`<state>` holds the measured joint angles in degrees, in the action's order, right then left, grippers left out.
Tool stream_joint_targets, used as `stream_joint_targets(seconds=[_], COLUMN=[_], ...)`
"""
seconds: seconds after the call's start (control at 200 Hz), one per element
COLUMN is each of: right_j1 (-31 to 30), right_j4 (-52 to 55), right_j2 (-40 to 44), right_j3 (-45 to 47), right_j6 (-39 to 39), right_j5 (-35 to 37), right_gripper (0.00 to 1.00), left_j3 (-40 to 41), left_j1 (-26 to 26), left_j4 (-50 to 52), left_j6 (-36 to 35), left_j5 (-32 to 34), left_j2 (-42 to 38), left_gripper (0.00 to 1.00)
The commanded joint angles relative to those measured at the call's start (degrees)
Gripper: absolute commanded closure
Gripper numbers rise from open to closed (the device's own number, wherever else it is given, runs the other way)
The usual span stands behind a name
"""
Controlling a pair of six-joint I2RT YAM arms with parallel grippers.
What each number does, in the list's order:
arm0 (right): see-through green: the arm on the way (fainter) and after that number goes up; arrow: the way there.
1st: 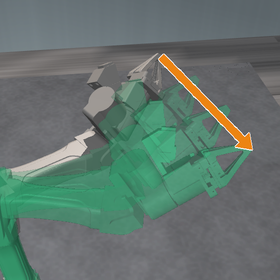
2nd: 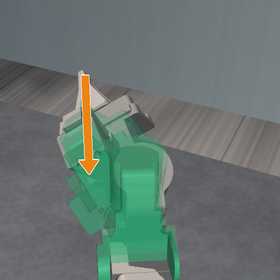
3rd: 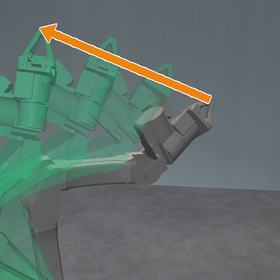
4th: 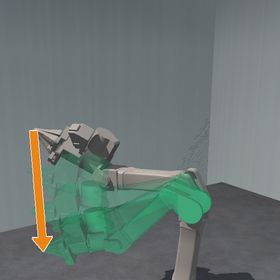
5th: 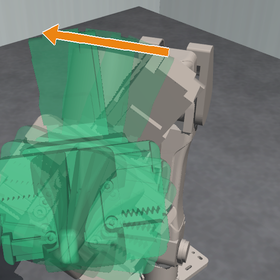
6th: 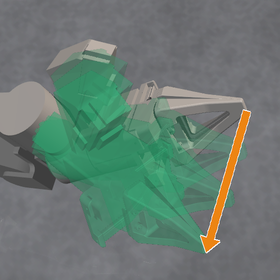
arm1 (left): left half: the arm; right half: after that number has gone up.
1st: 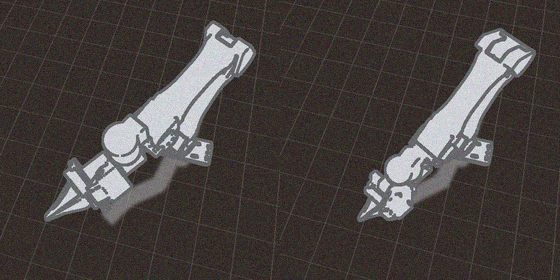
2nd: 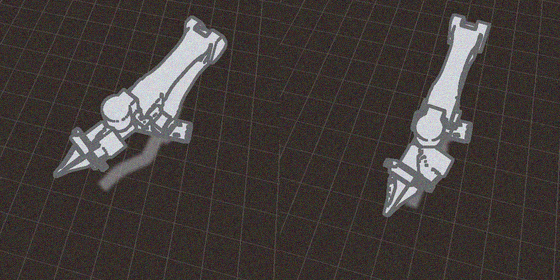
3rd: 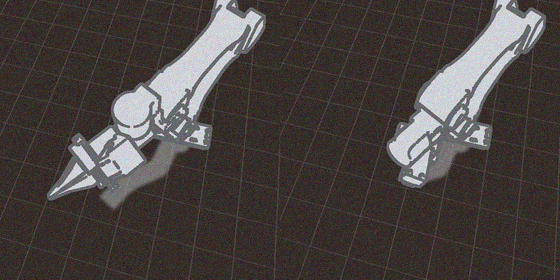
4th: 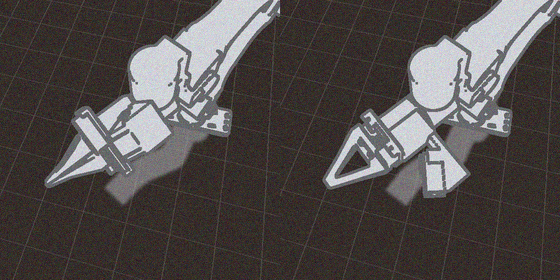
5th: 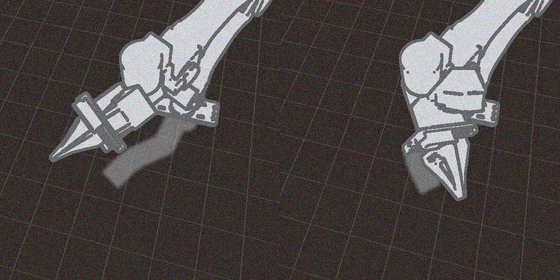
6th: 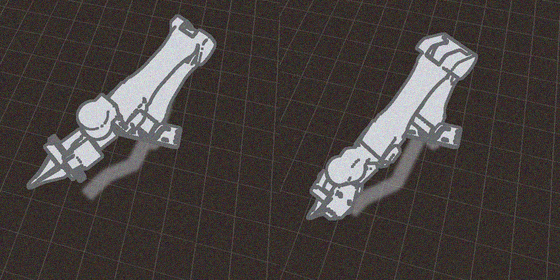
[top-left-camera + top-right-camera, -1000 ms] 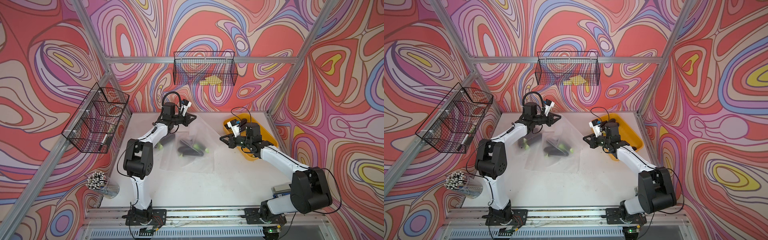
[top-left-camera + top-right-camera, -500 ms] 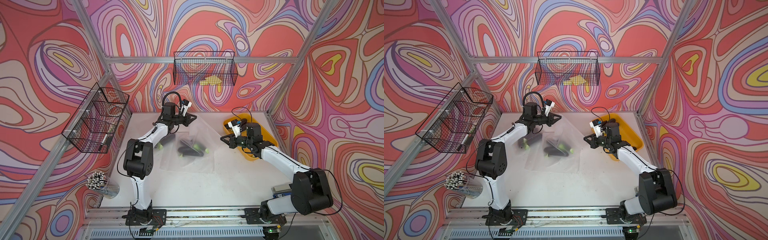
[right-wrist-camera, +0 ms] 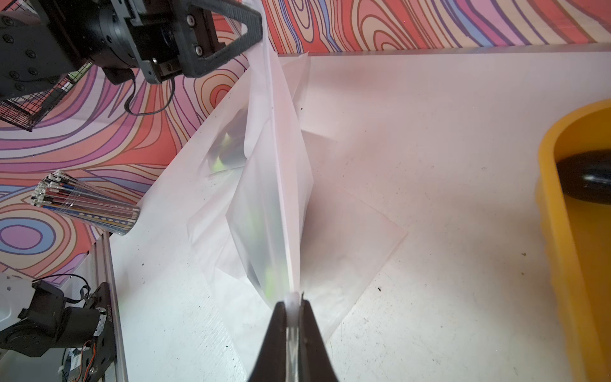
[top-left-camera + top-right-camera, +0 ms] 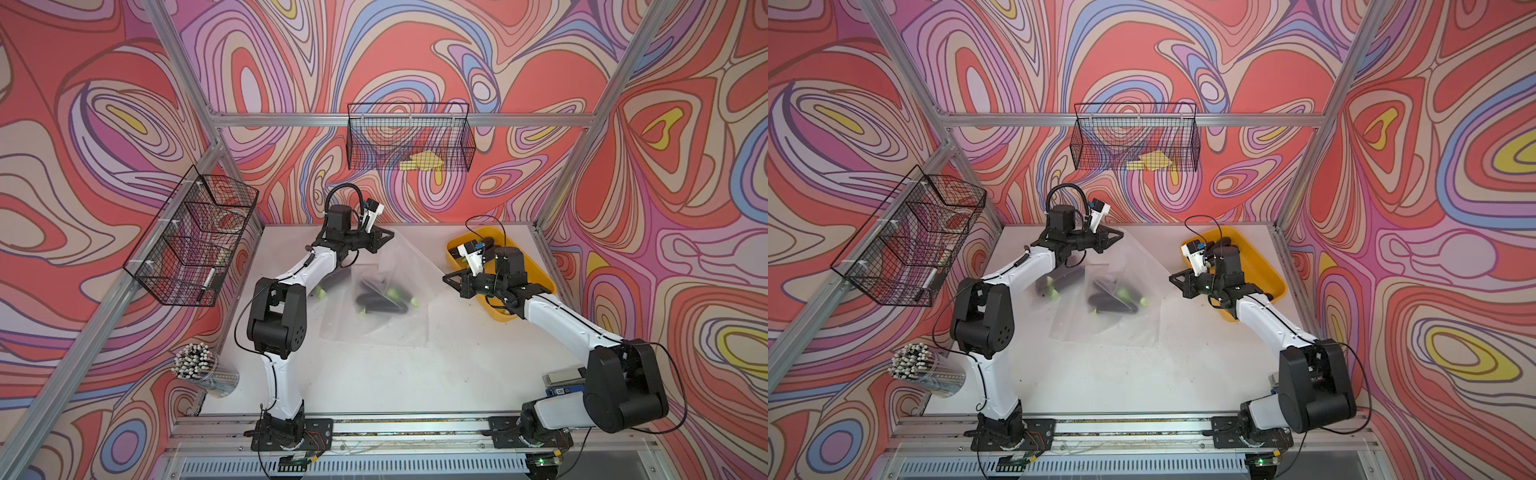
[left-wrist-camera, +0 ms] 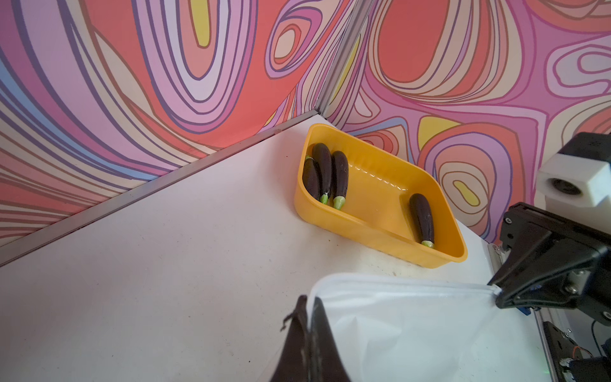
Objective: Place the eggplant in a zip-top bag and seal the zipper
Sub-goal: Zip the zipper on the zipper food storage bag.
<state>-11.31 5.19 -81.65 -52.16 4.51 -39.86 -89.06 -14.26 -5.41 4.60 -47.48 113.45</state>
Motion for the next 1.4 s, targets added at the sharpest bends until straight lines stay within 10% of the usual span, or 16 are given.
stream_joint_targets(seconds=[0.0,1.397], right_j1=[0.7,1.5], right_j4=[3.7,3.2], right_j2=[0.9,1.3], right_j3=[1.5,2.0], right_j6=[-0.5,-0.1], right_j5=[0.5,-0.2], right_gripper=[0.96,0.92], left_j3=[-0.2,-1.0], left_j1=[1.7,1.6], left_j4=[-2.5,-1.6], left_j6=[0.2,0.8], left_j5=[4.1,4.8], left_j2=[-0.6,0.0], left_gripper=[1.00,1.00])
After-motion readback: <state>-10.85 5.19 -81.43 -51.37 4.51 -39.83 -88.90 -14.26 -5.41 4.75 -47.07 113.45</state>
